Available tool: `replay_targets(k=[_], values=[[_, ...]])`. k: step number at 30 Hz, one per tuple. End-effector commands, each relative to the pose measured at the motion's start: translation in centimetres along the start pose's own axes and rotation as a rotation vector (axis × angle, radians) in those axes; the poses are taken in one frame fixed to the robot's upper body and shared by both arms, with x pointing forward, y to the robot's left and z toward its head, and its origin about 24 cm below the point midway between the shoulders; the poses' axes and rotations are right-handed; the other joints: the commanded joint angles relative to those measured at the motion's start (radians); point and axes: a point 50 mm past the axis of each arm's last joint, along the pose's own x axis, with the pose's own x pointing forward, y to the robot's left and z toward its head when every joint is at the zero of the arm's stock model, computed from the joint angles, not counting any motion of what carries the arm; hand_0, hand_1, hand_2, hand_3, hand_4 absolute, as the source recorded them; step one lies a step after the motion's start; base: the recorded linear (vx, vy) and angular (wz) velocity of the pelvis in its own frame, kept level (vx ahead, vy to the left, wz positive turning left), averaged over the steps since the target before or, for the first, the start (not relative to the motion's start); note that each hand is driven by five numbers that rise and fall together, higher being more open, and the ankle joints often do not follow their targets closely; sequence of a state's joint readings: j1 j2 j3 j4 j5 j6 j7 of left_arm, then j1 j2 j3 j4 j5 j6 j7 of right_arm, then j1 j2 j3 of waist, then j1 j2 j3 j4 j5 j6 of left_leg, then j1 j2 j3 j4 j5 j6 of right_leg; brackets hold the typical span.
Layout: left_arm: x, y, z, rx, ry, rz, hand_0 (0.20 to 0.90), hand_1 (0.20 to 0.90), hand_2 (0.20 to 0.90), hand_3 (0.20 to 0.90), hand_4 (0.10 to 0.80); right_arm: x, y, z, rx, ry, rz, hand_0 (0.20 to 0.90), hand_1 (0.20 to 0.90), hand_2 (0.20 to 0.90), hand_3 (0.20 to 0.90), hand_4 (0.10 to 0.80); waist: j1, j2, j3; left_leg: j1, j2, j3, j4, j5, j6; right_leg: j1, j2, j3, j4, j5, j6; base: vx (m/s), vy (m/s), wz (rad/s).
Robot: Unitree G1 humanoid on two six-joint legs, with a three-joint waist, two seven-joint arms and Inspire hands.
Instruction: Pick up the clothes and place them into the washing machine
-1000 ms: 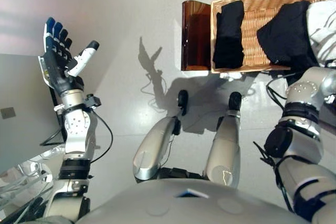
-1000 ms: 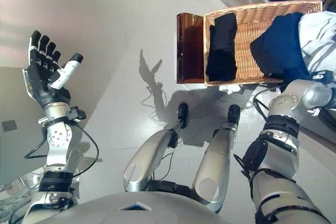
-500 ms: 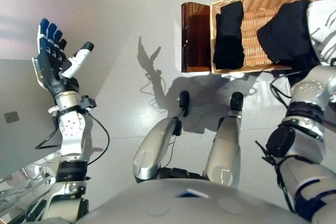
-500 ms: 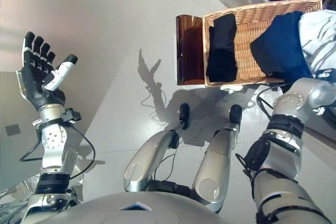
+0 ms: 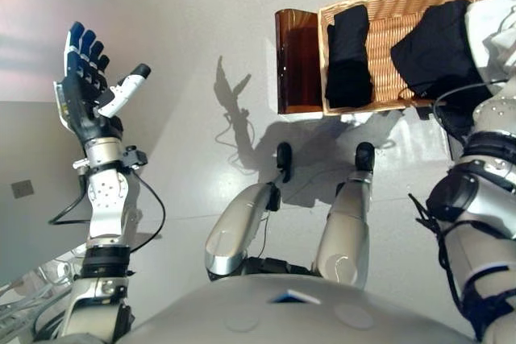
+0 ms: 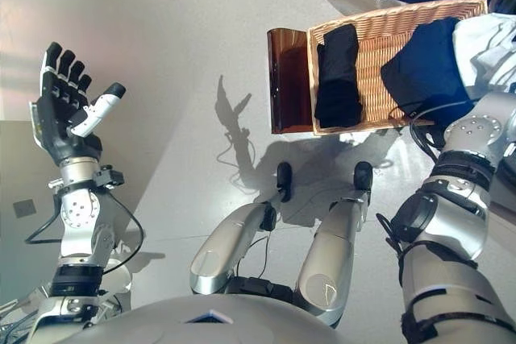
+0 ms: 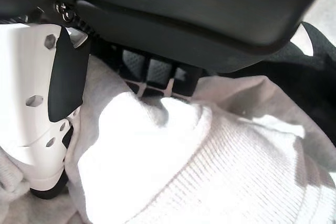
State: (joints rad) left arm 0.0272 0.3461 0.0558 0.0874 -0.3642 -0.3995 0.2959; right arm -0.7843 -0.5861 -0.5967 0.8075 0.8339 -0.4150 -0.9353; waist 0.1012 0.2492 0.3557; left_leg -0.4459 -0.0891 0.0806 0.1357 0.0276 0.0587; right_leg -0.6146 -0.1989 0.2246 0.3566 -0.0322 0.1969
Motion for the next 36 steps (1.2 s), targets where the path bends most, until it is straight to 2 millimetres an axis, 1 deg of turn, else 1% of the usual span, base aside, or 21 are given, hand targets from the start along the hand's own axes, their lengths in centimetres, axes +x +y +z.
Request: replay_targets(k=[1,4,5,6,7,8,10,11,12,13,14,16,18,19,20,22,23,24,27,31,36], values=[[0.5,1.3,1.9,-0.015,-0.138,0.056,0.900,0.900,0.900,0.900,0.800,-1.6,7.9,19.2,0.054,-0.812,0.514,0.200,0.200,0.200,0.200,0.300,-0.058,-0.031,-0.180,-0.003,0.083,-0.093,0.027,-0.029,-0.146,0.049,0.123,-0.089,-0.035,-0.057,-0.123,-0.005,-0.082,0.02],[0.5,1.2,1.9,-0.036,-0.140,0.071,0.900,0.900,0.900,0.900,0.800,-0.1,5.6,16.0,0.028,-0.728,0.466,0.200,0.200,0.200,0.200,0.300,-0.059,-0.056,-0.161,-0.012,0.084,-0.109,0.039,-0.031,-0.144,0.059,0.125,-0.116,-0.032,-0.056,-0.126,-0.004,-0.064,0.09],[0.5,1.2,1.9,-0.034,-0.140,0.069,0.900,0.900,0.900,0.900,0.800,-0.1,5.5,16.0,0.028,-0.727,0.464,0.200,0.200,0.200,0.200,0.300,-0.060,-0.057,-0.161,-0.012,0.083,-0.111,0.039,-0.031,-0.144,0.060,0.125,-0.117,-0.032,-0.056,-0.126,0.002,-0.036,0.21],[0.4,1.3,2.0,-0.035,-0.147,0.082,0.900,0.900,0.900,0.900,0.800,0.1,4.3,14.1,0.010,-0.694,0.454,0.200,0.200,0.200,0.200,0.300,-0.059,-0.066,-0.155,-0.014,0.082,-0.116,0.039,-0.030,-0.143,0.062,0.125,-0.126,-0.035,-0.052,-0.126,0.012,-0.064,0.22],[0.6,1.5,2.5,-0.027,-0.171,0.094,0.900,0.900,0.900,0.900,0.800,0.9,1.9,12.5,0.015,-0.648,0.400,0.200,0.200,0.200,0.200,0.300,-0.061,-0.090,-0.146,-0.017,0.084,-0.124,0.035,-0.029,-0.141,0.069,0.121,-0.146,-0.041,-0.050,-0.126,0.012,-0.064,0.22],[0.6,1.5,2.5,-0.024,-0.171,0.092,0.900,0.900,0.900,0.900,0.800,0.9,1.7,12.4,0.014,-0.648,0.396,0.200,0.200,0.200,0.200,0.300,-0.061,-0.092,-0.147,-0.016,0.083,-0.126,0.035,-0.028,-0.141,0.071,0.120,-0.148,-0.042,-0.050,-0.126,0.025,-0.051,0.23],[0.8,1.7,3.1,-0.034,-0.200,0.120,0.900,0.900,0.900,0.900,0.800,1.9,-1.5,10.0,-0.012,-0.579,0.321,0.200,0.200,0.200,0.200,0.300,-0.054,-0.125,-0.135,-0.025,0.081,-0.142,0.036,-0.028,-0.135,0.079,0.114,-0.171,-0.048,-0.042,-0.128,0.017,-0.026,0.25],[0.8,1.8,3.2,-0.026,-0.201,0.117,0.900,0.900,0.900,0.900,0.800,1.9,-1.9,9.8,-0.013,-0.574,0.316,0.200,0.200,0.200,0.200,0.300,-0.056,-0.131,-0.136,-0.025,0.080,-0.147,0.038,-0.029,-0.135,0.082,0.112,-0.175,-0.049,-0.043,-0.128,0.025,-0.016,0.36],[0.9,1.9,3.7,-0.035,-0.232,0.135,0.900,0.900,0.900,0.900,0.800,2.3,-3.9,8.2,-0.040,-0.523,0.278,0.200,0.200,0.200,0.200,0.300,-0.047,-0.155,-0.130,-0.032,0.077,-0.154,0.040,-0.030,-0.132,0.088,0.108,-0.187,-0.052,-0.038,-0.127,0.024,0.000,0.33],[0.9,2.0,3.8,-0.028,-0.234,0.134,0.900,0.900,0.900,0.900,0.800,2.3,-4.1,8.0,-0.039,-0.517,0.276,0.200,0.200,0.200,0.200,0.300,-0.049,-0.161,-0.130,-0.033,0.076,-0.157,0.041,-0.030,-0.132,0.089,0.108,-0.190,-0.053,-0.037,-0.127,0.058,0.008,0.26],[1.0,2.5,4.4,-0.010,-0.266,0.154,0.900,0.900,0.900,0.900,0.800,3.0,-6.3,6.7,-0.069,-0.461,0.220,0.200,0.200,0.200,0.200,0.300,-0.040,-0.194,-0.130,-0.033,0.074,-0.170,0.042,-0.033,-0.130,0.103,0.099,-0.209,-0.062,-0.035,-0.127,0.043,0.002,0.12],[1.2,2.8,5.0,-0.011,-0.297,0.180,0.900,0.900,0.900,0.900,0.800,3.7,-9.1,4.9,-0.132,-0.390,0.153,0.200,0.200,0.200,0.200,0.300,-0.028,-0.231,-0.132,-0.029,0.070,-0.186,0.048,-0.048,-0.126,0.129,0.092,-0.228,-0.071,-0.045,-0.124,0.090,-0.012,0.27],[1.3,3.1,5.3,-0.003,-0.311,0.182,0.900,0.900,0.900,0.900,0.800,4.1,-10.3,4.4,-0.132,-0.361,0.113,0.200,0.200,0.200,0.200,0.300,-0.024,-0.251,-0.131,-0.030,0.068,-0.194,0.047,-0.041,-0.124,0.140,0.085,-0.242,-0.083,-0.033,-0.123,0.070,-0.009,0.28],[1.4,3.4,5.8,0.002,-0.336,0.195,0.900,0.900,0.900,0.900,0.800,4.5,-12.2,3.4,-0.171,-0.315,0.074,0.200,0.200,0.200,0.200,0.300,-0.008,-0.282,-0.133,-0.021,0.066,-0.210,0.053,-0.057,-0.121,0.168,0.081,-0.260,-0.093,-0.041,-0.120,0.061,0.019,0.15],[1.4,3.5,5.8,0.004,-0.338,0.194,0.900,0.900,0.900,0.900,0.800,4.5,-12.3,3.4,-0.169,-0.311,0.074,0.200,0.200,0.200,0.200,0.300,-0.010,-0.284,-0.130,-0.023,0.065,-0.211,0.054,-0.050,-0.121,0.168,0.081,-0.262,-0.096,-0.034,-0.120,0.090,-0.026,0.31],[1.6,3.7,6.6,0.010,-0.371,0.191,0.900,0.900,0.900,0.900,0.800,4.9,-14.4,2.8,-0.185,-0.268,0.019,0.200,0.200,0.200,0.200,0.300,0.003,-0.322,-0.133,-0.019,0.065,-0.231,0.054,-0.052,-0.119,0.197,0.077,-0.284,-0.117,-0.028,-0.115,0.076,-0.041,0.26],[1.7,3.8,7.0,0.011,-0.393,0.195,0.900,0.900,0.900,0.900,0.800,5.1,-15.8,2.5,-0.198,-0.245,-0.010,0.200,0.200,0.200,0.200,0.300,0.014,-0.356,-0.134,-0.016,0.064,-0.245,0.053,-0.056,-0.117,0.217,0.078,-0.300,-0.136,-0.023,-0.110,0.090,0.000,0.10],[1.7,3.8,7.1,0.014,-0.394,0.192,0.900,0.900,0.900,0.900,0.800,5.1,-16.0,2.5,-0.197,-0.241,-0.013,0.200,0.200,0.200,0.200,0.300,0.014,-0.358,-0.134,-0.015,0.064,-0.247,0.053,-0.056,-0.117,0.221,0.077,-0.303,-0.140,-0.022,-0.110,0.086,-0.028,0.29],[1.7,4.4,8.3,0.036,-0.445,0.190,0.900,0.900,0.900,0.900,0.800,5.7,-19.3,2.6,-0.251,-0.211,-0.097,0.200,0.200,0.200,0.200,0.300,0.031,-0.426,-0.140,-0.013,0.063,-0.280,0.054,-0.064,-0.116,0.267,0.079,-0.339,-0.188,-0.012,-0.102,0.100,-0.026,0.30],[1.8,4.3,8.7,0.040,-0.457,0.168,0.900,0.900,0.900,0.900,0.800,6.1,-21.3,2.8,-0.292,-0.187,-0.137,0.200,0.200,0.200,0.200,0.300,0.035,-0.472,-0.152,-0.018,0.060,-0.304,0.053,-0.070,-0.116,0.290,0.083,-0.357,-0.220,-0.001,-0.096,0.061,0.007,0.16],[1.7,4.5,8.7,0.058,-0.449,0.162,0.900,0.900,0.900,0.900,0.800,5.6,-22.5,1.7,-0.329,-0.141,-0.154,0.200,0.200,0.200,0.200,0.300,0.036,-0.495,-0.159,-0.030,0.050,-0.316,0.064,-0.078,-0.110,0.294,0.083,-0.362,-0.236,0.005,-0.095,0.029,0.017,0.09]])
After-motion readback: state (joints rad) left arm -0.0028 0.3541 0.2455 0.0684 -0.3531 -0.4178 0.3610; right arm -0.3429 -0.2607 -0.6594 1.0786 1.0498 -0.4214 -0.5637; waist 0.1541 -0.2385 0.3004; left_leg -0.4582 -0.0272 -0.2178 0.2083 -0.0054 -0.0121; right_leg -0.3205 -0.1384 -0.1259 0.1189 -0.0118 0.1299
